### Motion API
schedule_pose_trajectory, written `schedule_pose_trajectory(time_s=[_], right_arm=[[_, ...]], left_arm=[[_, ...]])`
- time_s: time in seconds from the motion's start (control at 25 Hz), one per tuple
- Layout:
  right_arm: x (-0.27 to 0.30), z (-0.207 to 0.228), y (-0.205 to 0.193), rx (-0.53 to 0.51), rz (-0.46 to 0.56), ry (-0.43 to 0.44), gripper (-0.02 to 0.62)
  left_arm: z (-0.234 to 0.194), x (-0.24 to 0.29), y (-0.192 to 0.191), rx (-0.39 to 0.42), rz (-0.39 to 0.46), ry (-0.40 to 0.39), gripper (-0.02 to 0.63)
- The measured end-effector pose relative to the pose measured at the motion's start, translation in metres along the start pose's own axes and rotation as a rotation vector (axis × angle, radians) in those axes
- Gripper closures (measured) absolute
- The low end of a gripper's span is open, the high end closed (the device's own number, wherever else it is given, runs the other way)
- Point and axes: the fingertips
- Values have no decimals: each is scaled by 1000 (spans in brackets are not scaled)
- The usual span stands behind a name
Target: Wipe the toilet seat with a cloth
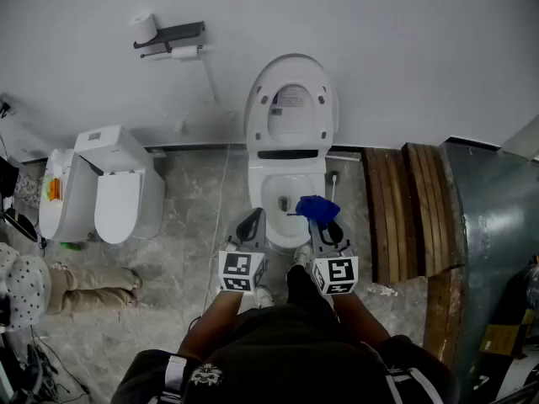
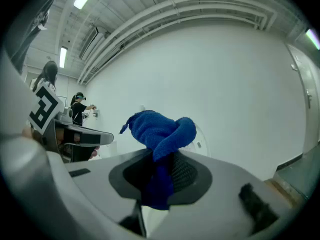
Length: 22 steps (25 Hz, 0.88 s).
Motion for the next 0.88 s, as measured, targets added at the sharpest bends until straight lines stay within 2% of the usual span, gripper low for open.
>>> schedule_pose_trajectory(time_s=[0.24,0.44,0.68,0.88], right_arm=[[53,41,4,4,6,24,515],[94,69,15,4,17,86,515],[133,95,28,-10,43,161,515],[156,110,27,11,45,180,515]], left_arm=[[-5,63,13,23,-10,12,597],[-1,116,29,29,9,-18,597],[-15,156,40,22,-11,70,597],[-27,173,43,21,-25,127,597]])
Point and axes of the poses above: the fingertips, and each gripper's own axes: x forward along the fingers, z to its right, y out of its top, and after that the axes turned 5 degrees about -x, right-handed
